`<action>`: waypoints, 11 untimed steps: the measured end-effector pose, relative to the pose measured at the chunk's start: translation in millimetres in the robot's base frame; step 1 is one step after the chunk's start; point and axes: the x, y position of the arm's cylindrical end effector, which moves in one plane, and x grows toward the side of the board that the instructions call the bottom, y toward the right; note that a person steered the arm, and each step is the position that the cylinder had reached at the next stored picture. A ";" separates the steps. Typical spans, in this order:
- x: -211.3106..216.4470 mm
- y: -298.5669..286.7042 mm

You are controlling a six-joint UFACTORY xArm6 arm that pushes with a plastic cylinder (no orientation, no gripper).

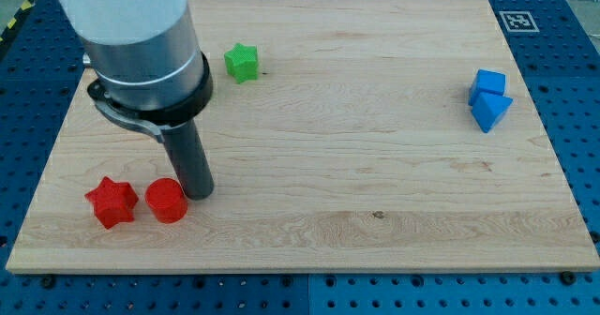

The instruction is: Push the green blocks to the center of the board

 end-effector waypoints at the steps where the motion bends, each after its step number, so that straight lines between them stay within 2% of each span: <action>1: 19.4 33.1; 2: 20.9 39.6; 5: 8.1 -23.6; 6: 8.1 -25.0; 7: -1.1 -8.6; 8: -19.3 37.4; 9: -69.2 84.5; 11: -212.1 138.3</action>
